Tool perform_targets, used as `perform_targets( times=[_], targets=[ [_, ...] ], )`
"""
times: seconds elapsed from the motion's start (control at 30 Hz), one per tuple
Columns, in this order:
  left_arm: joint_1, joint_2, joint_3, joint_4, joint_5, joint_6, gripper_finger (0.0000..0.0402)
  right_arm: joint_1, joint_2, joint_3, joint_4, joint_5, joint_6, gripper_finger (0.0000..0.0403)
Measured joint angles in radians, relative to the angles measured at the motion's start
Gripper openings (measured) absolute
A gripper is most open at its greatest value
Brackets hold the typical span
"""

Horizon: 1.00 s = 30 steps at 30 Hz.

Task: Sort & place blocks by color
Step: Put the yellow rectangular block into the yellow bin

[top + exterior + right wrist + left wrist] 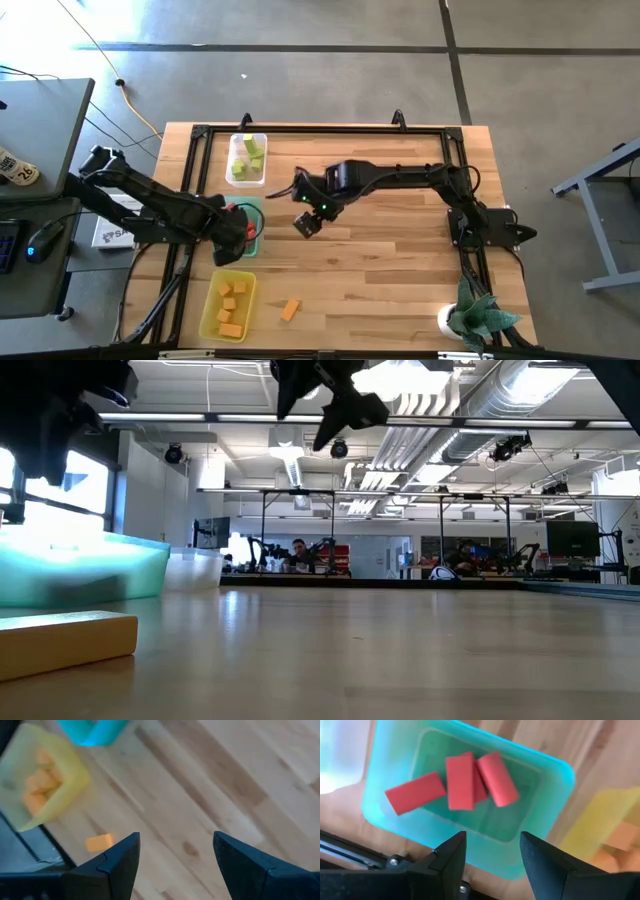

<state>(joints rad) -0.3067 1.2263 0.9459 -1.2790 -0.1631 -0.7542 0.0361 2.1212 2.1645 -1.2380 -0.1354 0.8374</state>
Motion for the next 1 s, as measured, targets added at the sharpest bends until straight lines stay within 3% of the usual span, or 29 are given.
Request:
perform_targets(
  times=[0.23,0.7,1.0],
  targets=[
    [-0.108,-0.054,0.000,0.001,0.028,-0.119,0.0172,0.079,0.000,0.000,0.152,0.000,-0.059,0.0238],
    [-0.242,-0.089,0.000,0.001,0.137,-0.372,0.0172,0.188,0.000,0.000,0.598,0.019,-0.677,0.0238],
    [-0.265,-0.089,0.000,0.001,0.138,-0.474,0.0172,0.209,0.000,0.000,0.707,0.009,-0.867,0.0238]
  ],
)
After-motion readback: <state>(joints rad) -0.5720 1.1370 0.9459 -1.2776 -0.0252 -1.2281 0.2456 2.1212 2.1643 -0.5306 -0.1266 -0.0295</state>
